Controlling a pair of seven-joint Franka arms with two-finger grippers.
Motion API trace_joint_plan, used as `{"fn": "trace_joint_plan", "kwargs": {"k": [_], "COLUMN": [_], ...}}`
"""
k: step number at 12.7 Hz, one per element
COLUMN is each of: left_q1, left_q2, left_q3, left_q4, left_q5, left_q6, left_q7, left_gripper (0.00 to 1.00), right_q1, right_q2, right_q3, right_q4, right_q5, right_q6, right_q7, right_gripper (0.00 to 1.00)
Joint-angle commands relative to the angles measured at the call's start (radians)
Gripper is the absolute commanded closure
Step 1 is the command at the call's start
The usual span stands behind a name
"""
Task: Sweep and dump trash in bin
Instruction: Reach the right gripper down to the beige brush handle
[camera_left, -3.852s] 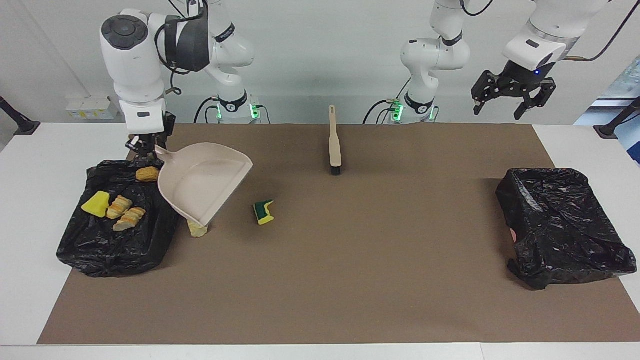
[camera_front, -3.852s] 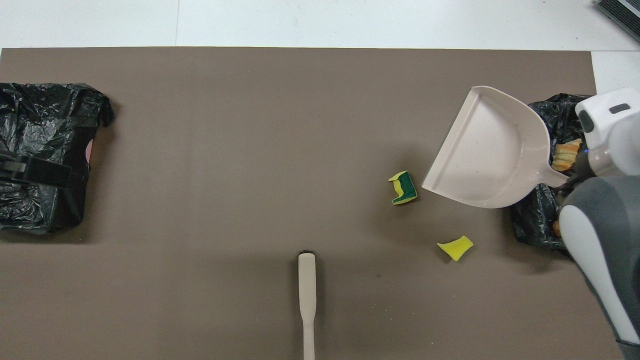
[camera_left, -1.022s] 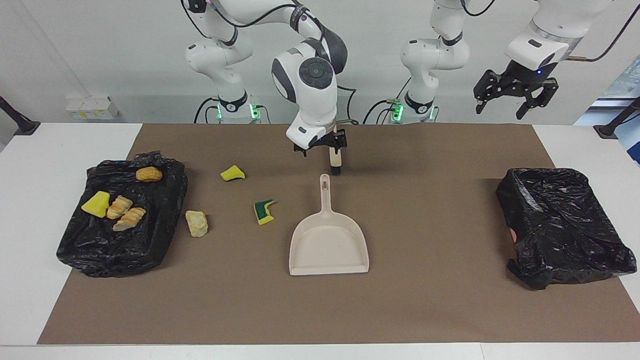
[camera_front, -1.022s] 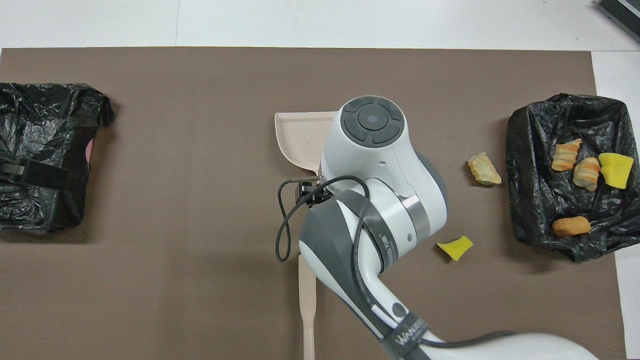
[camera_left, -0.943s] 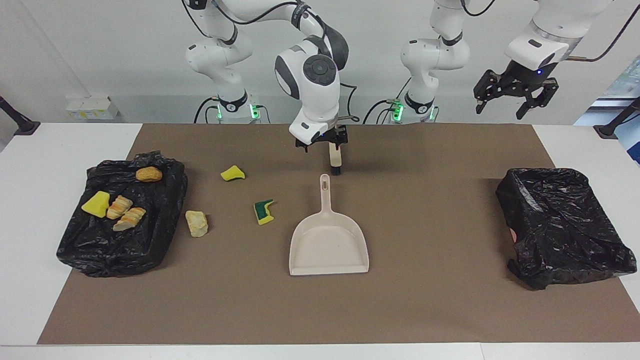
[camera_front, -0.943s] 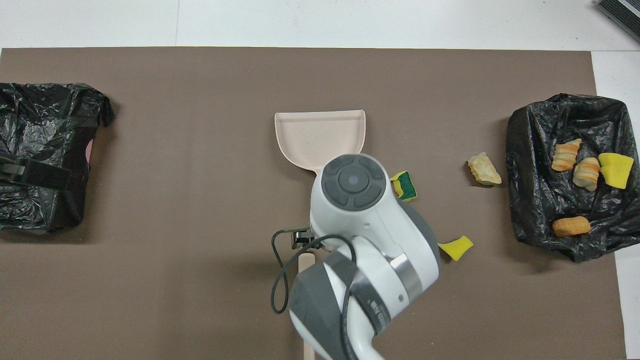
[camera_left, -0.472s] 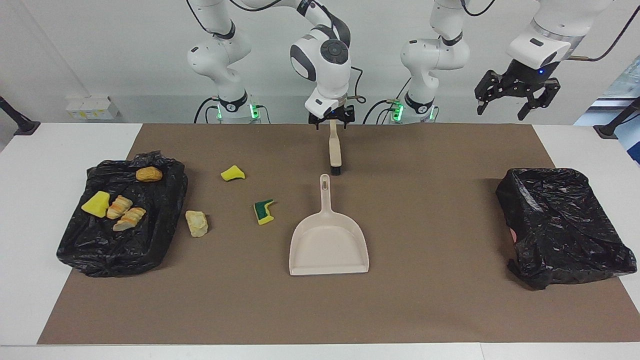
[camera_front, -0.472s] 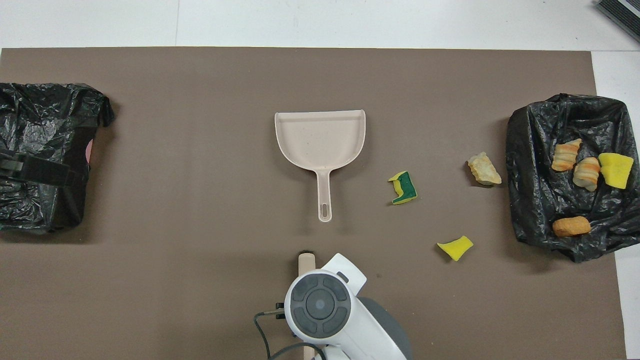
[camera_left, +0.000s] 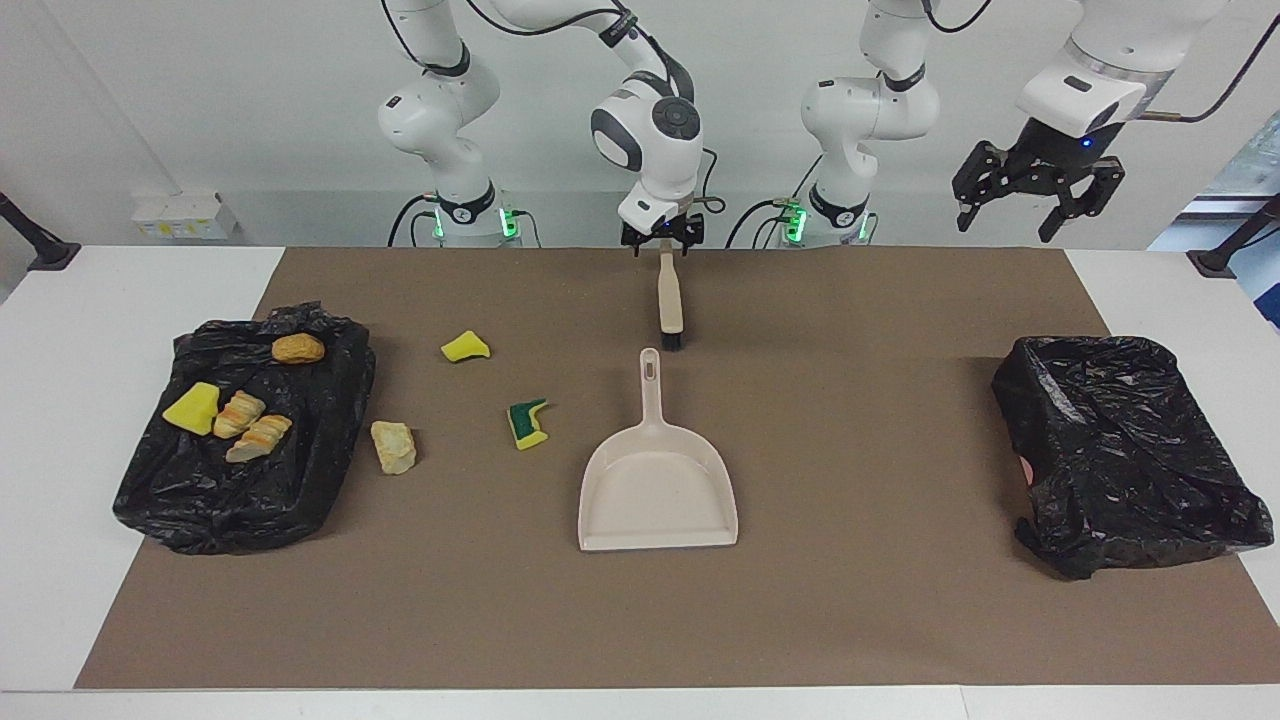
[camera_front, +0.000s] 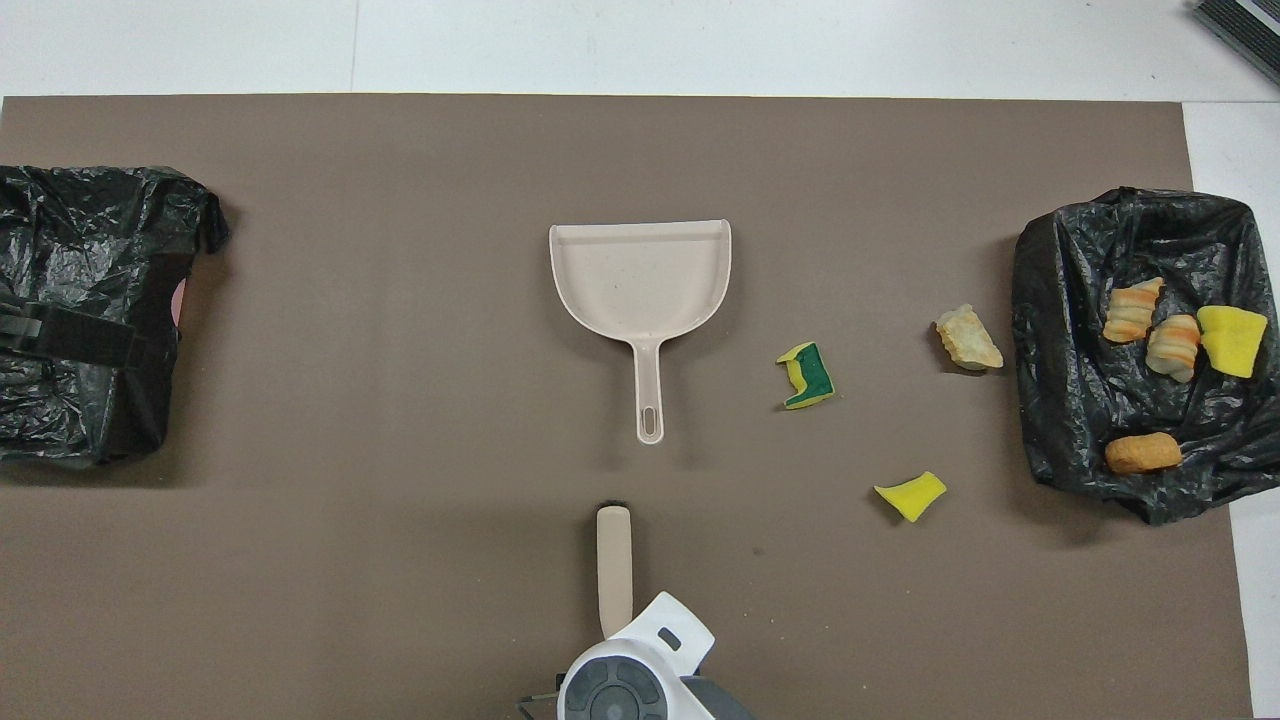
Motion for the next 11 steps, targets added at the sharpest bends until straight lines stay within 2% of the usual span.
{"fn": "trace_joint_plan", "kwargs": {"k": [1, 2, 5, 8, 9, 10, 11], "left_q1": [0.008, 0.008, 0.001, -0.001, -0.001, -0.002, 0.001], "left_q2": [0.005, 0.005, -0.005, -0.007, -0.005, -0.007, -0.005], "left_q3": [-0.003, -0.003, -0.001, -0.001, -0.001, -0.001, -0.001], "left_q4": [0.017, 0.017, 0.008, 0.005, 0.006, 0.005, 0.005], "left_q5": [0.009, 0.009, 0.006, 0.006, 0.006, 0.004, 0.004], "left_q6": [-0.02, -0.023, -0.017, -0.02, -0.012, -0.014, -0.014], "left_q7": [0.01, 0.01, 0.01, 0.009, 0.009, 0.006, 0.003], "left_gripper": [0.0, 0.0, 0.0, 0.0, 0.0, 0.0, 0.0], "right_q1": [0.002, 0.002, 0.002, -0.001, -0.001, -0.003, -0.004], "right_q2": [-0.024, -0.021, -0.006, 0.008, 0.01, 0.019, 0.027], "right_q3": [-0.002, -0.002, -0.002, -0.002, -0.002, -0.002, -0.002], "right_q4": [-0.023, -0.02, 0.005, 0.02, 0.025, 0.042, 0.06], "right_q5": [0.048, 0.055, 0.055, 0.07, 0.072, 0.079, 0.099], "right_q6": [0.018, 0.02, 0.023, 0.026, 0.026, 0.021, 0.012], "right_q7": [-0.004, -0.013, -0.018, -0.068, -0.079, -0.064, -0.065], "right_gripper": [0.18, 0.24, 0.3, 0.46, 0.61, 0.92, 1.0]}}
